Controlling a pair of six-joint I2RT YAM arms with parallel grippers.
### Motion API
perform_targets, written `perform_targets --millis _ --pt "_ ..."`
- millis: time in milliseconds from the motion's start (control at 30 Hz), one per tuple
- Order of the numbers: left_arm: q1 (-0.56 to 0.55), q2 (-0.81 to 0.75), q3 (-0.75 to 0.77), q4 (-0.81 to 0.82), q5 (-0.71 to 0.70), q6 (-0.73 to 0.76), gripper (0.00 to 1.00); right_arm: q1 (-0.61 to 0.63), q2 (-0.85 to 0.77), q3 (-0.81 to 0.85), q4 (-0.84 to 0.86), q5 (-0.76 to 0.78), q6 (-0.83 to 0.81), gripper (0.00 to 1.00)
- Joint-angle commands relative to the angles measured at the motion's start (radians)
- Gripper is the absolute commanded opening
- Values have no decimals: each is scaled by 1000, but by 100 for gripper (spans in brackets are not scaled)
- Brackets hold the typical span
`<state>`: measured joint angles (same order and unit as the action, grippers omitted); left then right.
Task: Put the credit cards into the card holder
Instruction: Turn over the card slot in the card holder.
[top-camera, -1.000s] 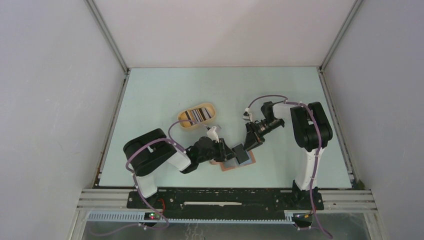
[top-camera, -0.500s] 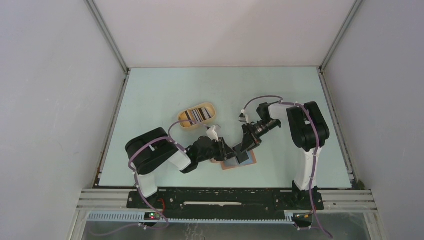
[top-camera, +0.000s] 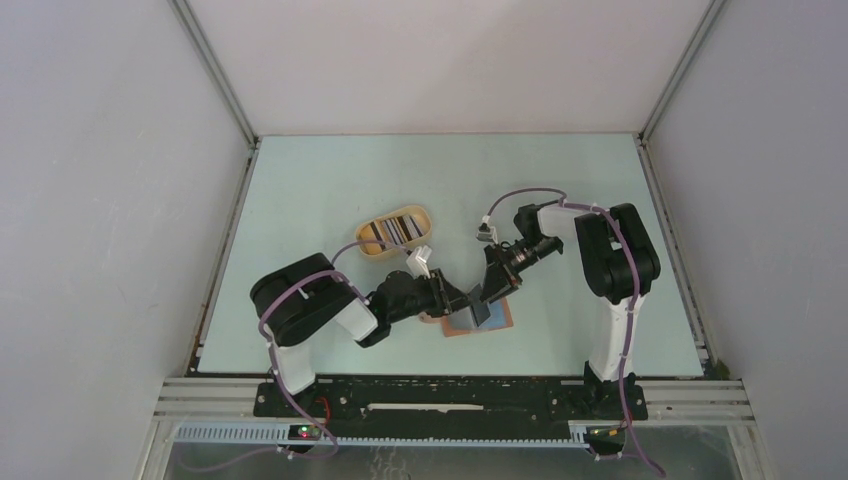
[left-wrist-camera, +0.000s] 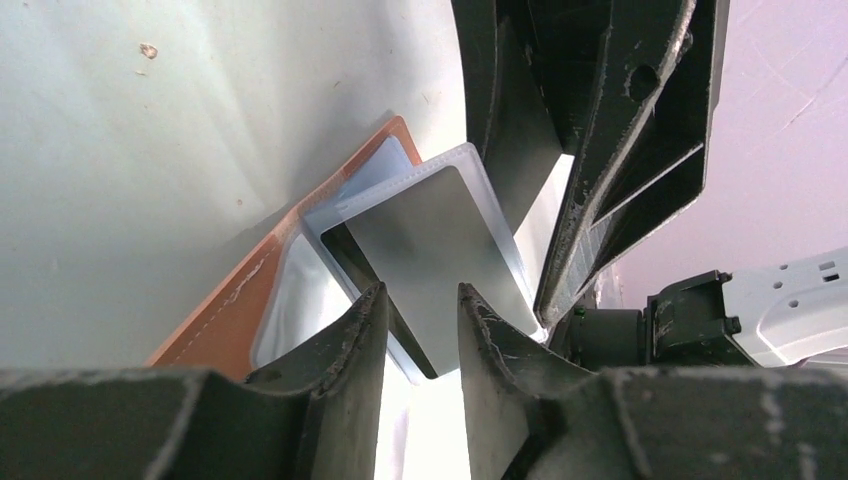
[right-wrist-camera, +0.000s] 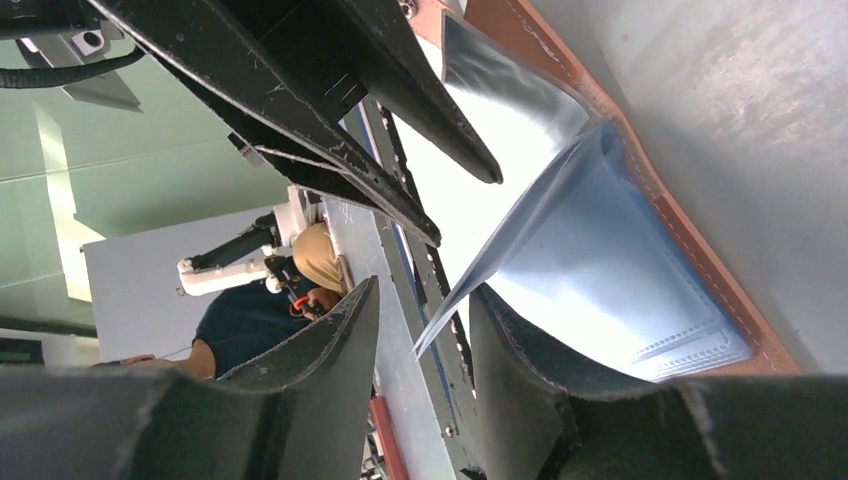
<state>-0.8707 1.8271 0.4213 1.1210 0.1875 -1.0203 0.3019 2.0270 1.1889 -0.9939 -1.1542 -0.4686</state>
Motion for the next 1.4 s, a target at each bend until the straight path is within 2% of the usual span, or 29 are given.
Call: perform_targets --millis 0,567,967,1367 --pt "13 15 -27 74 11 -31 38 8 -41 30 -29 -39 -33 47" --pt "25 3 -74 125 -12 -58 47 26 -15 44 -72 -84 -74 45" --pt "29 3 -92 161 -20 -67 50 32 -4 44 -61 -69 -60 34" --pt "30 9 -106 202 -19 -70 51 34 5 43 -33 -24 -26 19"
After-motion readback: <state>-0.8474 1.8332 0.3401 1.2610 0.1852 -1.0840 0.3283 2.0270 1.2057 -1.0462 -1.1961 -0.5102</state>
